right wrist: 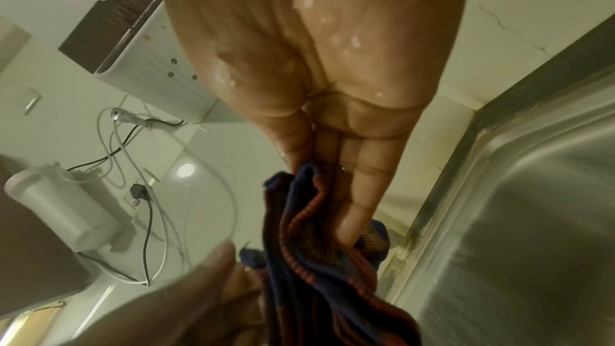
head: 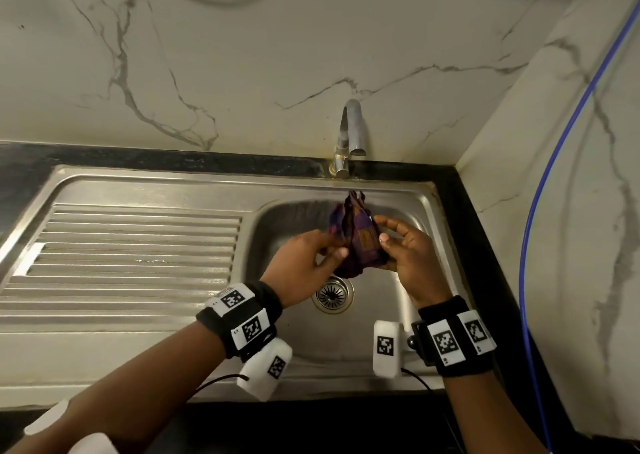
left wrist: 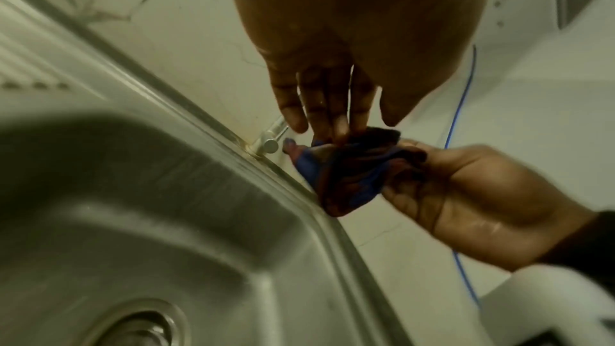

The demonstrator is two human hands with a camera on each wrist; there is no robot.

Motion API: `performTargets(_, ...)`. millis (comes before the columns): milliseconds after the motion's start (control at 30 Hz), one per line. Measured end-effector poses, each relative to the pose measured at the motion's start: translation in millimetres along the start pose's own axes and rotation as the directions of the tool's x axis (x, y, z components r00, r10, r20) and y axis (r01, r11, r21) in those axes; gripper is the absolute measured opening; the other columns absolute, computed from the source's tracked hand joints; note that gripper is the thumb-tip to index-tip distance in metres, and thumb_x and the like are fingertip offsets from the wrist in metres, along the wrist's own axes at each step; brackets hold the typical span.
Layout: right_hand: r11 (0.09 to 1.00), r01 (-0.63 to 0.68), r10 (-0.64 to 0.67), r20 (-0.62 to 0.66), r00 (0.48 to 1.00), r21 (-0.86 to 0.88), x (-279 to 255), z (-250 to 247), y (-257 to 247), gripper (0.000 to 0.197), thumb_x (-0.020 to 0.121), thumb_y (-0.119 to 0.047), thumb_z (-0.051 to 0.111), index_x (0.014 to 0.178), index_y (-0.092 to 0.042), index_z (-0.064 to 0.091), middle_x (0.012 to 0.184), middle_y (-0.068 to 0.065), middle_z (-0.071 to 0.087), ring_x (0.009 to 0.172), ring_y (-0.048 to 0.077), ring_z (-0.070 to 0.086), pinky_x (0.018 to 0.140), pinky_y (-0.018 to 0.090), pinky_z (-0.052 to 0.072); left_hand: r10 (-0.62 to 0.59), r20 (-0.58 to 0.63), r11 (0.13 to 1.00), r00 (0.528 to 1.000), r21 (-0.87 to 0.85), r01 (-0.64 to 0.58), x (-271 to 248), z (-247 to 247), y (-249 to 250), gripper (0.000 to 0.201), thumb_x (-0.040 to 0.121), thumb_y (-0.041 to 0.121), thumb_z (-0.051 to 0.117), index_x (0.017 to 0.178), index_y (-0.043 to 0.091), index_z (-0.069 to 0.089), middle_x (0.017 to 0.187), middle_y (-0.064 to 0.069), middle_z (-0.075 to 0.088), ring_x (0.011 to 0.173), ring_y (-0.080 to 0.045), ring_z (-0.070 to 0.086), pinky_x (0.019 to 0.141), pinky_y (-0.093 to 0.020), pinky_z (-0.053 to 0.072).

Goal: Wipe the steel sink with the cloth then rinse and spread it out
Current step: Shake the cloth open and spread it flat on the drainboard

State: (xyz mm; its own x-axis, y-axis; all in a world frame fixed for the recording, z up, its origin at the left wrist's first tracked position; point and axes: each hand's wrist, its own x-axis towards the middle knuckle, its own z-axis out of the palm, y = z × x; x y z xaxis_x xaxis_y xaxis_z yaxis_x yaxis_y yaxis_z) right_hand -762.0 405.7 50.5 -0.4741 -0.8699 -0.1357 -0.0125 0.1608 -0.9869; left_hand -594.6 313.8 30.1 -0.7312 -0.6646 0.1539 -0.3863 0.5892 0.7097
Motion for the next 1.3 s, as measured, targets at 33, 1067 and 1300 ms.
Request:
performTargets(33, 1.000, 0.014, -0.014, 0.016, 1.000, 0.000, -2, 1, -1, 0.030, 0.096, -0.002, 0.045, 0.110, -0.025, 0.060, 0.111, 0.011, 0.068, 0.099, 0.025, 0.068, 0.074, 0.032, 0.060, -0.046, 0.014, 0.994, 0.999, -0.098, 0.047, 2, 0, 8, 0.027, 0.089, 0.041, 0.057, 0.098, 0.018, 0.068, 0.090, 0.003, 0.068, 0.080, -0.013, 0.062, 0.074, -0.031, 0.052)
performTargets(1067, 0.587, 0.394, -0.457, 0.112, 0.883, -0.707, -20, -21, -59, 0.035, 0.080, -0.044, 0.051, 0.080, -0.015, 0.070, 0.070, -0.002, 0.067, 0.062, 0.010, 0.060, 0.059, 0.018, 0.044, -0.010, -0.293, 0.924, 0.956, -0.367, -0.103, -6, -145, 102, 0.026, 0.070, 0.005, 0.036, 0.068, 0.024, 0.054, 0.062, 0.012, 0.053, 0.058, -0.001, 0.046, 0.055, -0.015, 0.036)
performTargets(1300, 0.779, 0.462, -0.487, 0.055, 0.872, -0.424, -38, -34, -101, 0.003, 0.078, -0.027, 0.074, 0.079, -0.024, 0.074, 0.067, -0.007, 0.070, 0.063, 0.009, 0.061, 0.065, 0.033, 0.049, -0.070, -0.438, 0.914, 0.896, -0.387, -0.118, -55, -214, 70, 0.030, 0.076, -0.005, 0.043, 0.078, 0.021, 0.060, 0.066, 0.010, 0.062, 0.064, -0.005, 0.056, 0.060, -0.016, 0.045)
